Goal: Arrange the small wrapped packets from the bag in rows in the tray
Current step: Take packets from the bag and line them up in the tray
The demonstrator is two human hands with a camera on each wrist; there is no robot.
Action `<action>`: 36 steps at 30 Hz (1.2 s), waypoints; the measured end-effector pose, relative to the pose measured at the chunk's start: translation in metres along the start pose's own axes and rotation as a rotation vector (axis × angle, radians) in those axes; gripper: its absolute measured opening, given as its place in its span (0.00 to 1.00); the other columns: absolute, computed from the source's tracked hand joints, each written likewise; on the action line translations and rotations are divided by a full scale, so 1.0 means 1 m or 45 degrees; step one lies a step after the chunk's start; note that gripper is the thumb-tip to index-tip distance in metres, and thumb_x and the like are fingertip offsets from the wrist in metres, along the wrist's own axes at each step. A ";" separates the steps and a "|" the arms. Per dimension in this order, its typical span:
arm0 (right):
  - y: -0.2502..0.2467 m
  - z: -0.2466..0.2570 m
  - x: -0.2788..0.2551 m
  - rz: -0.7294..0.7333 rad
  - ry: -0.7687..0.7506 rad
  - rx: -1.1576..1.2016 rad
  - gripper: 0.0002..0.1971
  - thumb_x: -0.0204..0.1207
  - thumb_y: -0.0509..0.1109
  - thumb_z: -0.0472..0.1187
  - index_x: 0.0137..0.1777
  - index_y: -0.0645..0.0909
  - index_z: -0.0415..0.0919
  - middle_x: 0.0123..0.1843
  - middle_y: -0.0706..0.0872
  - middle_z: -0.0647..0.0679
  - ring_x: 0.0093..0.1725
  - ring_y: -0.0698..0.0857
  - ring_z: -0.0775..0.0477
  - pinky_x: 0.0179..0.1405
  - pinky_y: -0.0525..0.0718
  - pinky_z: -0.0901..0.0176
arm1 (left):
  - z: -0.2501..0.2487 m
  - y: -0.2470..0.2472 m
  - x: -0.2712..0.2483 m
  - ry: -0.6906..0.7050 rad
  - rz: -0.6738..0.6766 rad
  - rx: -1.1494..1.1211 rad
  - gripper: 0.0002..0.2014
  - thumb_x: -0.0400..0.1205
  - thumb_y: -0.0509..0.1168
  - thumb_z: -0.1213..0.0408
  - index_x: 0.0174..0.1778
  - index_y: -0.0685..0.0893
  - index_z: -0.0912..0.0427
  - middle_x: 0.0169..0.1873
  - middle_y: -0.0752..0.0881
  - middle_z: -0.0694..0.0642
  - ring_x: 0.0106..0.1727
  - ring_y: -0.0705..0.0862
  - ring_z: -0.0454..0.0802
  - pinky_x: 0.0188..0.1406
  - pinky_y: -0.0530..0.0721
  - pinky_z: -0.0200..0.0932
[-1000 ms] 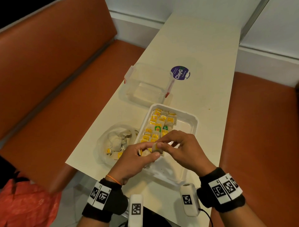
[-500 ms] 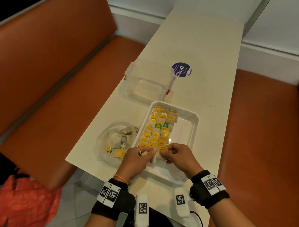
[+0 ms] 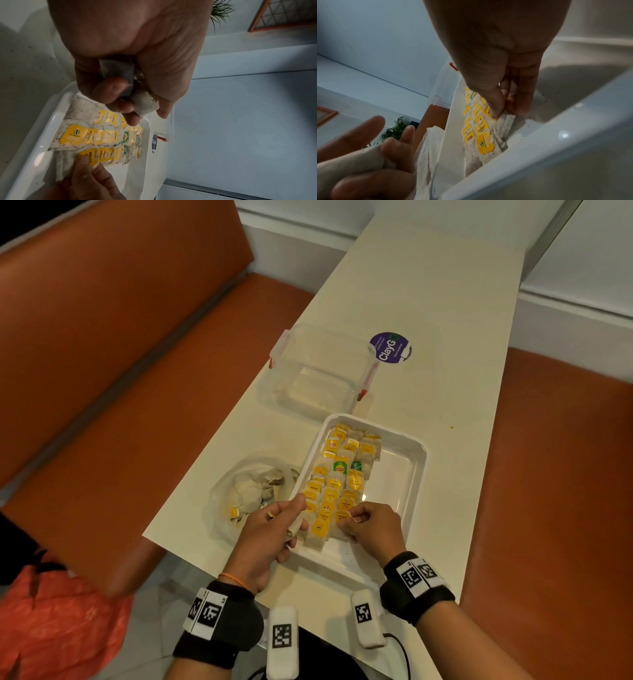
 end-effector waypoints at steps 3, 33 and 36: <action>-0.004 -0.003 0.002 -0.073 0.024 0.015 0.12 0.66 0.90 0.40 0.41 0.88 0.45 0.39 0.93 0.46 0.42 0.93 0.41 0.49 0.92 0.51 | 0.002 0.000 -0.001 0.000 0.016 -0.008 0.19 0.81 0.74 0.44 0.56 0.93 0.56 0.39 0.89 0.55 0.29 0.75 0.45 0.21 0.65 0.38; -0.015 0.029 -0.023 -0.057 -0.089 -0.213 0.18 0.64 0.90 0.49 0.46 0.84 0.50 0.41 0.89 0.53 0.39 0.86 0.55 0.35 0.76 0.64 | 0.014 0.014 -0.005 -0.160 0.101 -0.225 0.34 0.80 0.66 0.32 0.63 0.90 0.62 0.42 0.88 0.60 0.30 0.76 0.46 0.18 0.64 0.37; -0.030 0.058 -0.044 -0.032 -0.203 -0.159 0.13 0.70 0.86 0.52 0.50 0.87 0.57 0.42 0.90 0.56 0.38 0.87 0.60 0.39 0.79 0.64 | 0.015 0.023 -0.007 -0.246 0.207 -0.391 0.40 0.83 0.57 0.28 0.67 0.88 0.64 0.43 0.88 0.62 0.30 0.78 0.48 0.15 0.63 0.36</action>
Point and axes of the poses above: each hand's wrist, its own x-axis towards the middle knuckle, its own y-axis out of the palm, z = x × y, the point moved 6 cm from there along x, towards the middle knuckle
